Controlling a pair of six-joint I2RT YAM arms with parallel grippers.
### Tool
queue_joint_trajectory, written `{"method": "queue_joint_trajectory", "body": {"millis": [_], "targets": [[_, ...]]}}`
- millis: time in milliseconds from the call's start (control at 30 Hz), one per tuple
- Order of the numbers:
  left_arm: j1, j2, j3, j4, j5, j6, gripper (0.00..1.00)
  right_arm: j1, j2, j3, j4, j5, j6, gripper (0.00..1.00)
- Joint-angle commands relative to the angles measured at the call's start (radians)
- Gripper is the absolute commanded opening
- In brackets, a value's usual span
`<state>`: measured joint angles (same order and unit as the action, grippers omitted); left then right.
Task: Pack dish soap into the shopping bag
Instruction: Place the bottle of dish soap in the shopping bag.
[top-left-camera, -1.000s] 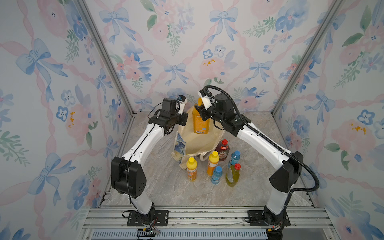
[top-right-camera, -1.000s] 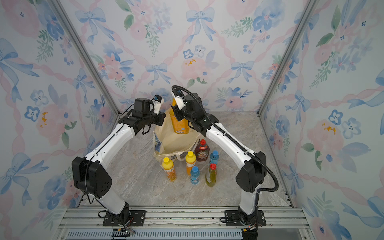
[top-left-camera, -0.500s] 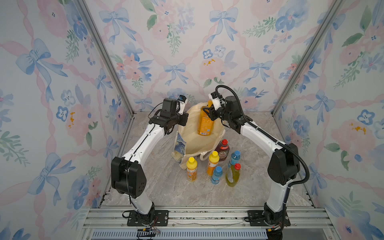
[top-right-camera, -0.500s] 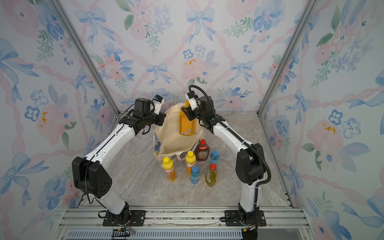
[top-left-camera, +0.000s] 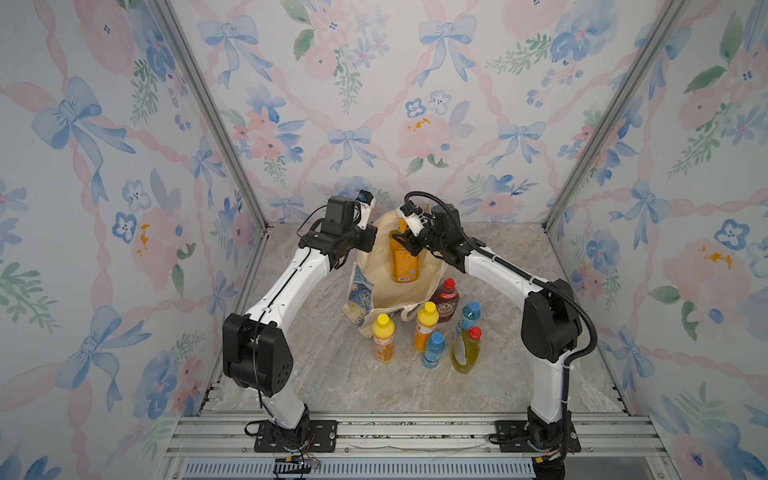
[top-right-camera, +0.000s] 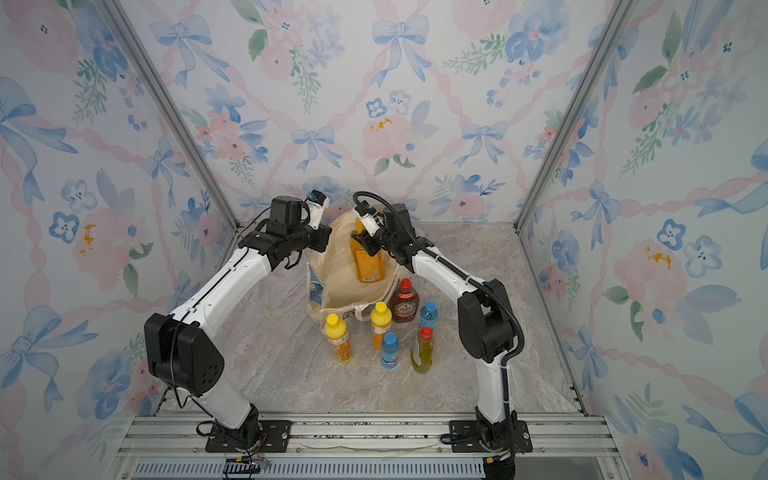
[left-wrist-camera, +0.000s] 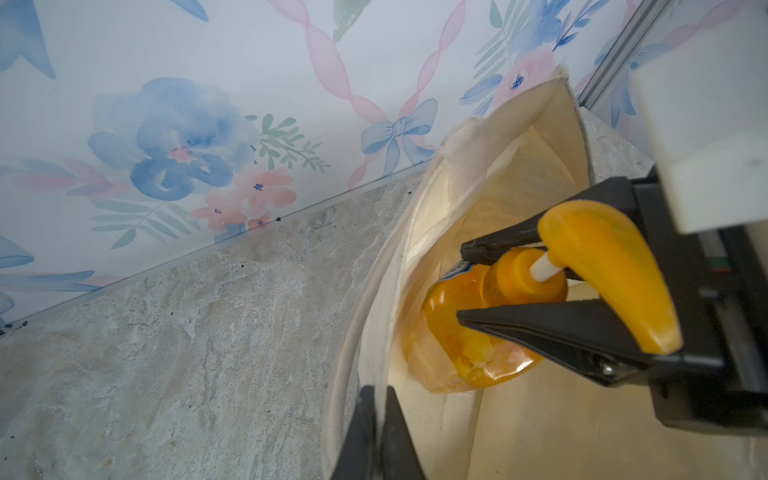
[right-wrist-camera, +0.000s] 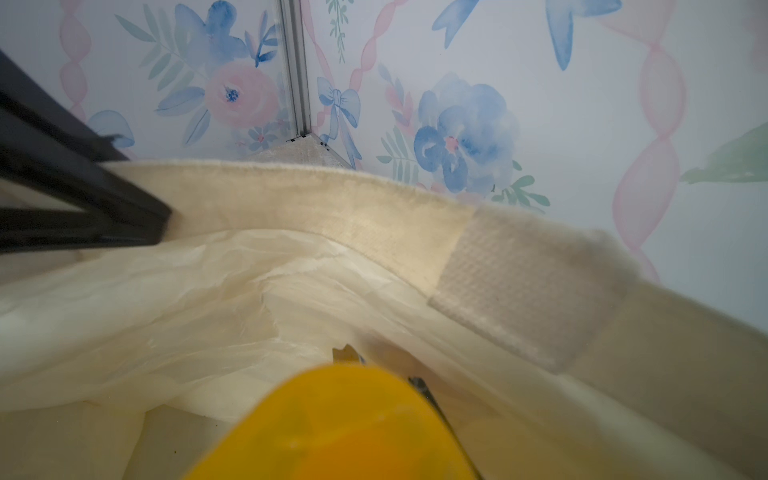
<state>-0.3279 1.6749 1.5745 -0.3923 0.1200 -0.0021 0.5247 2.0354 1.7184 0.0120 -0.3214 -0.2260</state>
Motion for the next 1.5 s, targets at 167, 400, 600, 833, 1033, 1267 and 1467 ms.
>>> {"method": "queue_joint_trajectory", "body": {"millis": [167, 400, 600, 833, 1033, 1267, 1467], "targets": [[-0.006, -0.004, 0.01, -0.01, -0.027, 0.027, 0.0, -0.02, 0.064, 0.108, 0.155, -0.022, -0.008, 0.0], [-0.005, 0.012, 0.009, -0.009, -0.012, 0.027, 0.0, -0.017, 0.097, 0.123, 0.176, -0.065, 0.03, 0.0], [-0.006, 0.02, 0.01, -0.011, 0.008, 0.023, 0.0, -0.003, 0.066, 0.081, 0.263, -0.131, 0.065, 0.0], [-0.005, 0.02, 0.015, -0.01, 0.037, 0.018, 0.0, 0.021, 0.034, 0.066, 0.364, -0.118, 0.064, 0.0], [-0.005, 0.02, 0.011, -0.014, 0.055, 0.014, 0.0, 0.025, 0.067, 0.078, 0.423, -0.092, 0.085, 0.0], [-0.005, 0.012, 0.013, -0.015, 0.066, 0.011, 0.0, 0.029, 0.145, 0.121, 0.353, -0.003, 0.037, 0.0], [-0.003, 0.0, 0.017, -0.024, 0.024, -0.036, 0.22, 0.017, 0.154, 0.125, 0.299, 0.058, 0.039, 0.0]]}}
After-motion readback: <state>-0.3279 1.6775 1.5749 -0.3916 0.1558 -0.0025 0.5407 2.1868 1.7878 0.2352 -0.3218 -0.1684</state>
